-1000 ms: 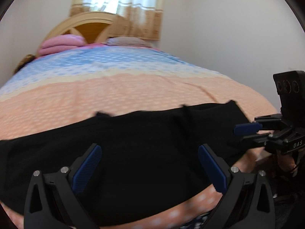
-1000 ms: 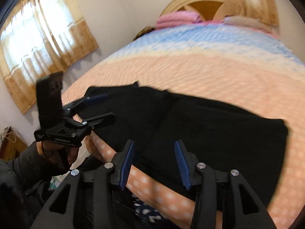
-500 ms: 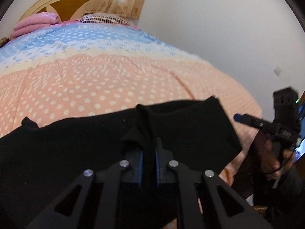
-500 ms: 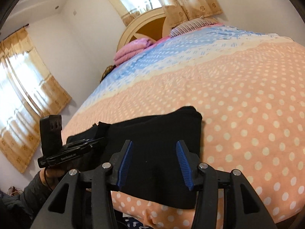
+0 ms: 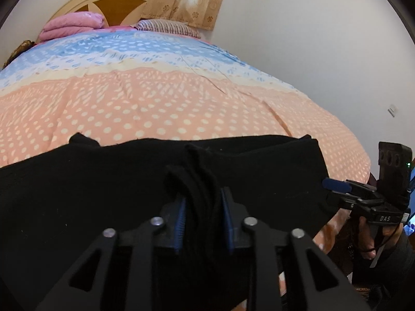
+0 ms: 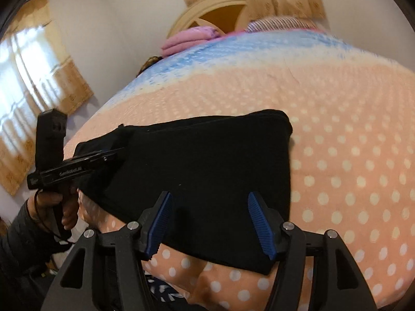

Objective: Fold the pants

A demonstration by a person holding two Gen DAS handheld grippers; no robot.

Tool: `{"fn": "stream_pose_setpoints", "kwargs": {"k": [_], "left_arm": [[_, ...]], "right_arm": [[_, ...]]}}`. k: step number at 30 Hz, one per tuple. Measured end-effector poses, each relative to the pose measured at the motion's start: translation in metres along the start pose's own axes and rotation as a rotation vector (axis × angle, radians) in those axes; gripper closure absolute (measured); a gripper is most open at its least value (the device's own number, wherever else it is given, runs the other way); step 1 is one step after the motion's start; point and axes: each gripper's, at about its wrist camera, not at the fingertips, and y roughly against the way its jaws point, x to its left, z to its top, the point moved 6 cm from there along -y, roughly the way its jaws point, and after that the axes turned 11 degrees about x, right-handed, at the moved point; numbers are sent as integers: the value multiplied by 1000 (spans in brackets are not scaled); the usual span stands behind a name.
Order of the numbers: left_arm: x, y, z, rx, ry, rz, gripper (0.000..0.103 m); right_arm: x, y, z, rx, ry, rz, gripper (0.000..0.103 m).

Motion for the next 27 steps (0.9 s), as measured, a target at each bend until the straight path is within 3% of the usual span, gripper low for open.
{"fn": "stream_pose_setpoints", "kwargs": {"k": [1, 2, 4, 5, 7, 11, 13, 18, 22, 24, 25, 27], "left_arm": [[-1, 3, -1, -1, -8, 6, 63], [0, 6, -2, -4, -16, 20, 47], [7, 22, -4, -47, -31, 118, 25], [13, 34, -7, -81, -43, 162, 21], [29, 51, -13, -101, -45, 207, 21], [91, 90, -32, -132, 18, 376, 20], [134, 114, -45, -149, 94, 454, 20], [219, 158, -75, -197, 290, 551, 20], [251, 159, -90, -204, 387, 507, 23], [257, 151, -94, -197, 405, 471, 30], [258, 148, -97, -189, 407, 460, 39], [262, 139, -102, -181, 435, 426, 41]], "right_arm": [[2, 2, 0, -2, 10, -7, 41], [4, 4, -1, -14, 17, -5, 41], [4, 5, -2, -21, 13, 0, 41], [3, 4, -1, -25, 13, 1, 41], [3, 7, 2, -52, 21, -3, 41], [24, 19, 1, -93, 73, 10, 41], [31, 18, 3, -100, 96, 20, 41], [61, 4, 3, -70, 173, 26, 41], [88, -10, 1, -41, 237, 39, 41], [98, -17, 2, -34, 255, 46, 41], [103, -19, 2, -32, 260, 51, 41], [110, -24, 3, -27, 262, 64, 41]]}}
